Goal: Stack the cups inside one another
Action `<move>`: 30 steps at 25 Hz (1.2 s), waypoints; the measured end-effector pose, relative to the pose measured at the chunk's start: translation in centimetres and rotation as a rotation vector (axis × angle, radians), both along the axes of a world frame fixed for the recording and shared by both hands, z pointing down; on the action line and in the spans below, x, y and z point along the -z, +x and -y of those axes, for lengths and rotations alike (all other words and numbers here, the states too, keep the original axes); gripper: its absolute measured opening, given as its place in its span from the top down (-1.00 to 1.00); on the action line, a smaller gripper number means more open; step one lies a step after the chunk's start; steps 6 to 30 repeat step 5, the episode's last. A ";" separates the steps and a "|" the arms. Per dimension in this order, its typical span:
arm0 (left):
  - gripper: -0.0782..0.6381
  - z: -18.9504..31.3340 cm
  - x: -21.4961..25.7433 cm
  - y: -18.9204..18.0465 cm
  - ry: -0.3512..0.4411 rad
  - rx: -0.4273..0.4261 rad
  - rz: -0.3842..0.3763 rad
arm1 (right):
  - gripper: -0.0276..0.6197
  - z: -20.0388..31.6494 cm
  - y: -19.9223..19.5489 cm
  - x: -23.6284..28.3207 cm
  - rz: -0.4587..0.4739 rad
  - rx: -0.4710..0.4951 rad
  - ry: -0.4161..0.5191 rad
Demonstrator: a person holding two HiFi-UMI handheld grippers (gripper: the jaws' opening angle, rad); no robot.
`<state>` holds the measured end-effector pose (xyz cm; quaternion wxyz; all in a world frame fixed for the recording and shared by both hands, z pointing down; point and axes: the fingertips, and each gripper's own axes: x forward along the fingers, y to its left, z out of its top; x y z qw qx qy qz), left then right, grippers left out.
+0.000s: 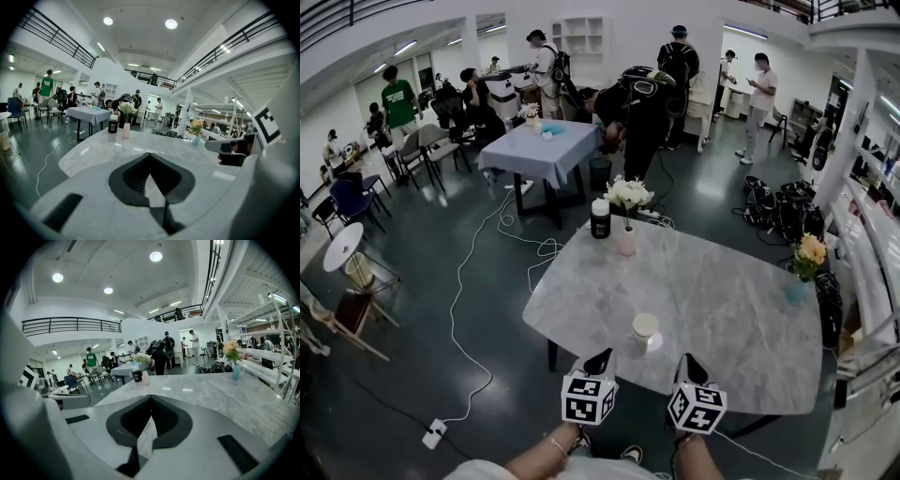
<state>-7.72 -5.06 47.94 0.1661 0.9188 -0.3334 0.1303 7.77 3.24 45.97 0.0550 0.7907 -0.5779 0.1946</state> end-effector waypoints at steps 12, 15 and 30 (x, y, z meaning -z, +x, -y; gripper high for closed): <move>0.79 0.2 0.2 0.0 -0.003 0.002 -0.001 | 0.89 0.1 -0.1 0.3 0.000 0.003 0.000; 0.79 0.2 0.2 0.0 -0.003 0.002 -0.001 | 0.89 0.1 -0.1 0.3 0.000 0.003 0.000; 0.79 0.2 0.2 0.0 -0.003 0.002 -0.001 | 0.89 0.1 -0.1 0.3 0.000 0.003 0.000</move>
